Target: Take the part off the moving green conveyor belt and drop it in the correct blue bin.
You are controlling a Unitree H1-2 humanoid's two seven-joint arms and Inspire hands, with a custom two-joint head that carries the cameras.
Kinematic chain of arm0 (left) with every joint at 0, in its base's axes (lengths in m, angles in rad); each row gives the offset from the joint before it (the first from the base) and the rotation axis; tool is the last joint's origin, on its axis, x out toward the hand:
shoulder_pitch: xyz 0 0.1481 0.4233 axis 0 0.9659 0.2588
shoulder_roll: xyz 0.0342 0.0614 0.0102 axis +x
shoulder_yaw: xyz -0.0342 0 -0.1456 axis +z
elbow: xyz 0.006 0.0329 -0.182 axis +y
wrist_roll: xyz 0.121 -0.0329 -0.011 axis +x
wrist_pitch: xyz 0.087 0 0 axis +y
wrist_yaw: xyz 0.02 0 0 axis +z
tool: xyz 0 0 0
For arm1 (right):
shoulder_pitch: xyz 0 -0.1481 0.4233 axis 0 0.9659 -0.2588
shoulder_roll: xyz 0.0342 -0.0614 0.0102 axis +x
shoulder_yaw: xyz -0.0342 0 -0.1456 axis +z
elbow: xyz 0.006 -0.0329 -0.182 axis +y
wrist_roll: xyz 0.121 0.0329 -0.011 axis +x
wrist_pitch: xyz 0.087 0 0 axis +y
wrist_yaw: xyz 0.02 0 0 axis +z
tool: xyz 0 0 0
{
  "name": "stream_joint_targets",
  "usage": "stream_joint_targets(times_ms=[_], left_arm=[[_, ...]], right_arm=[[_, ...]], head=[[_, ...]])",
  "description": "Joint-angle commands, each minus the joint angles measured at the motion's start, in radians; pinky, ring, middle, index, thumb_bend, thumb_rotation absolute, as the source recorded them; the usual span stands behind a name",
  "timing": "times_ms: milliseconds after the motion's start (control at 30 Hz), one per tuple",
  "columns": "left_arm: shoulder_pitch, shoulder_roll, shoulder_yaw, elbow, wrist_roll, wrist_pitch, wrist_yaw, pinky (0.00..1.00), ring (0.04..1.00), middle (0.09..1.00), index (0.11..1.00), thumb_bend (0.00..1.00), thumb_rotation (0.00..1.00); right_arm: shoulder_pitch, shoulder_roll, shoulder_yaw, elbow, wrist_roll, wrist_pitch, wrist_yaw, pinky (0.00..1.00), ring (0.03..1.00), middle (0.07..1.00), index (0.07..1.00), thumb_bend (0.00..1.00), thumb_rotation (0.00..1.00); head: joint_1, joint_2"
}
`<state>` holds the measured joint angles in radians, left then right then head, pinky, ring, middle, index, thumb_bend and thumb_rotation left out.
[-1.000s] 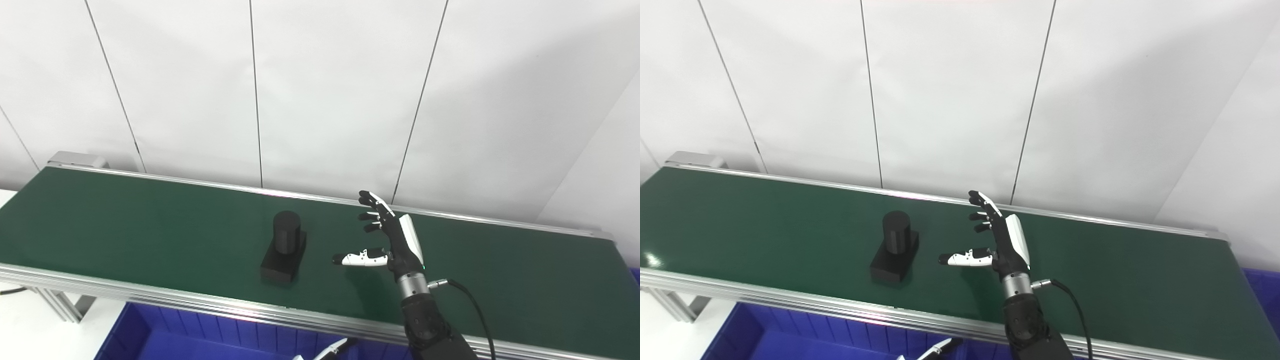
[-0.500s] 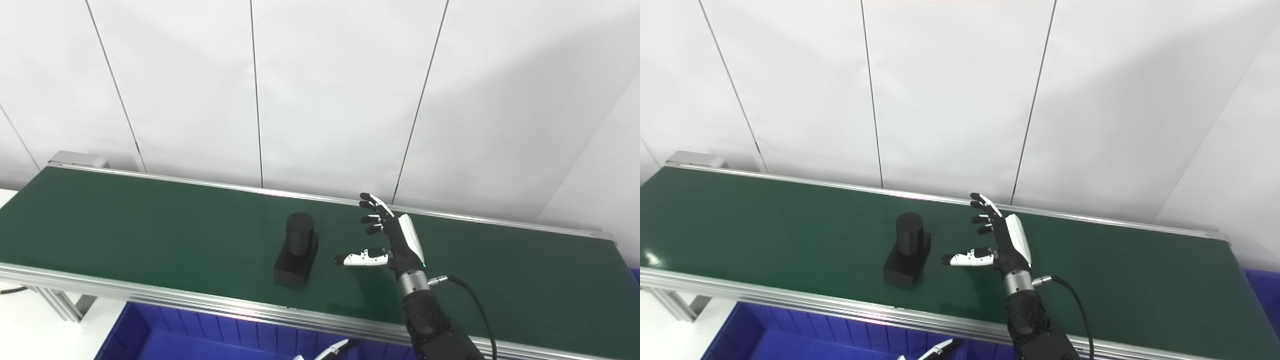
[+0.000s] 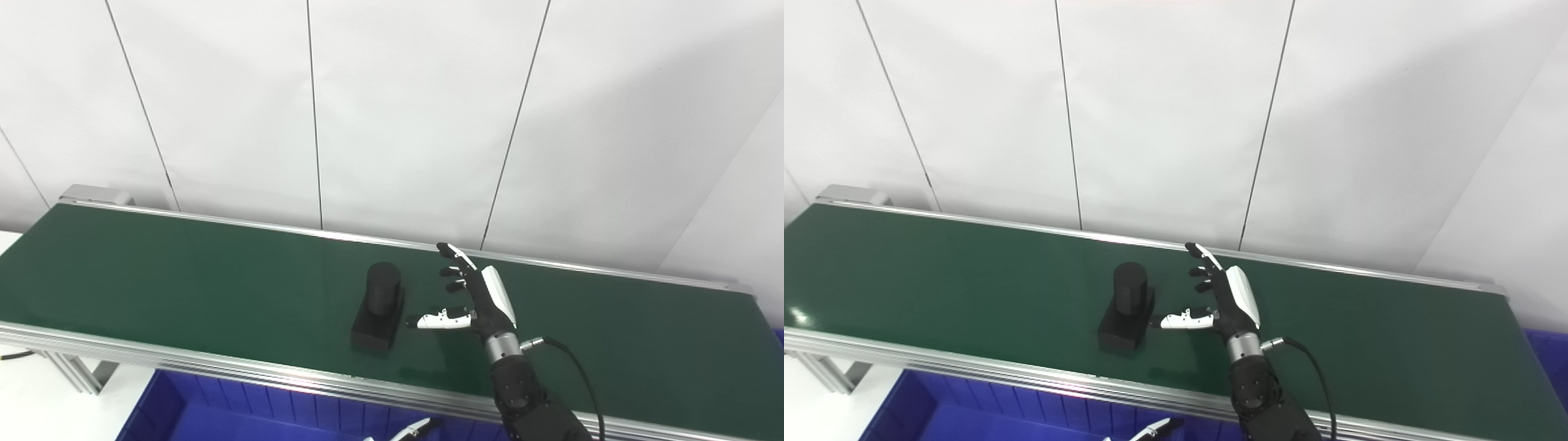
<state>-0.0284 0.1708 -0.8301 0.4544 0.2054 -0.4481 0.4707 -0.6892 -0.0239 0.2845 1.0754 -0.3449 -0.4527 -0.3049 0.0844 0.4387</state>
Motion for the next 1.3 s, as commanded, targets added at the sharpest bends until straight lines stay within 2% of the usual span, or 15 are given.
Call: stream_joint_targets(times_ms=[0,367,800,833,967,1033,1067,1100,1133,1200,1267], left_arm=[[-0.009,0.003,-0.001,-0.031,0.003,-0.022,0.018,0.85,0.886,0.907,0.884,0.83,0.94],[-0.002,0.011,-0.005,-0.043,0.002,-0.022,0.016,0.84,0.884,0.904,0.881,0.84,0.94],[0.002,0.01,-0.004,-0.048,0.0,-0.022,0.013,0.85,0.889,0.907,0.885,0.84,0.94],[0.002,0.01,-0.005,-0.048,0.002,-0.022,0.015,0.86,0.888,0.908,0.887,0.84,0.94],[0.004,0.011,-0.004,-0.051,0.002,-0.022,0.016,0.86,0.888,0.909,0.889,0.85,0.95],[0.005,0.011,-0.003,-0.052,0.0,-0.022,0.015,0.87,0.888,0.91,0.89,0.84,0.94],[0.006,0.011,-0.002,-0.054,-0.001,-0.022,0.014,0.87,0.889,0.91,0.889,0.84,0.94],[0.007,0.012,-0.002,-0.056,0.0,-0.022,0.013,0.86,0.89,0.911,0.889,0.85,0.94],[0.008,0.013,-0.001,-0.058,0.001,-0.022,0.011,0.86,0.892,0.913,0.891,0.85,0.94],[0.008,0.014,-0.001,-0.059,0.002,-0.022,0.014,0.86,0.892,0.912,0.892,0.84,0.94],[0.009,0.014,0.001,-0.061,-0.002,-0.022,0.011,0.86,0.89,0.91,0.891,0.84,0.94]], right_arm=[[-0.051,0.009,-0.002,-0.021,0.001,-0.017,-0.022,0.63,0.765,0.877,0.881,1.0,0.19],[-0.036,0.014,-0.006,-0.031,0.019,-0.017,-0.006,0.62,0.747,0.911,0.886,1.0,0.2],[-0.025,0.013,0.001,-0.021,0.023,-0.017,-0.002,0.65,0.738,0.851,0.856,0.98,0.21],[-0.027,0.013,0.001,-0.017,0.021,-0.017,-0.001,0.6,0.697,0.796,0.821,0.97,0.23],[-0.033,0.016,0.0,0.007,0.013,-0.015,0.0,0.5,0.599,0.739,0.77,0.94,0.26],[-0.036,0.017,-0.001,0.015,0.006,-0.008,0.006,0.45,0.549,0.666,0.718,0.88,0.27],[-0.036,0.018,0.0,0.016,0.002,-0.003,0.01,0.43,0.519,0.617,0.68,0.84,0.26],[-0.037,0.018,0.002,0.017,-0.002,0.001,0.01,0.37,0.451,0.534,0.567,0.65,0.19],[-0.039,0.018,0.005,0.021,-0.009,0.007,0.008,0.35,0.428,0.506,0.529,0.59,0.17],[-0.042,0.017,0.015,0.029,-0.029,0.017,-0.001,0.28,0.34,0.427,0.494,0.53,0.14],[-0.043,0.017,0.021,0.035,-0.042,0.03,-0.003,0.22,0.278,0.371,0.486,0.51,0.13]], head=[[0.001,0.002],[-0.004,0.007],[-0.003,0.011],[-0.003,0.011],[-0.002,0.013],[-0.002,0.013],[-0.002,0.015],[-0.003,0.016],[-0.003,0.016],[-0.004,0.017],[-0.004,0.018]])
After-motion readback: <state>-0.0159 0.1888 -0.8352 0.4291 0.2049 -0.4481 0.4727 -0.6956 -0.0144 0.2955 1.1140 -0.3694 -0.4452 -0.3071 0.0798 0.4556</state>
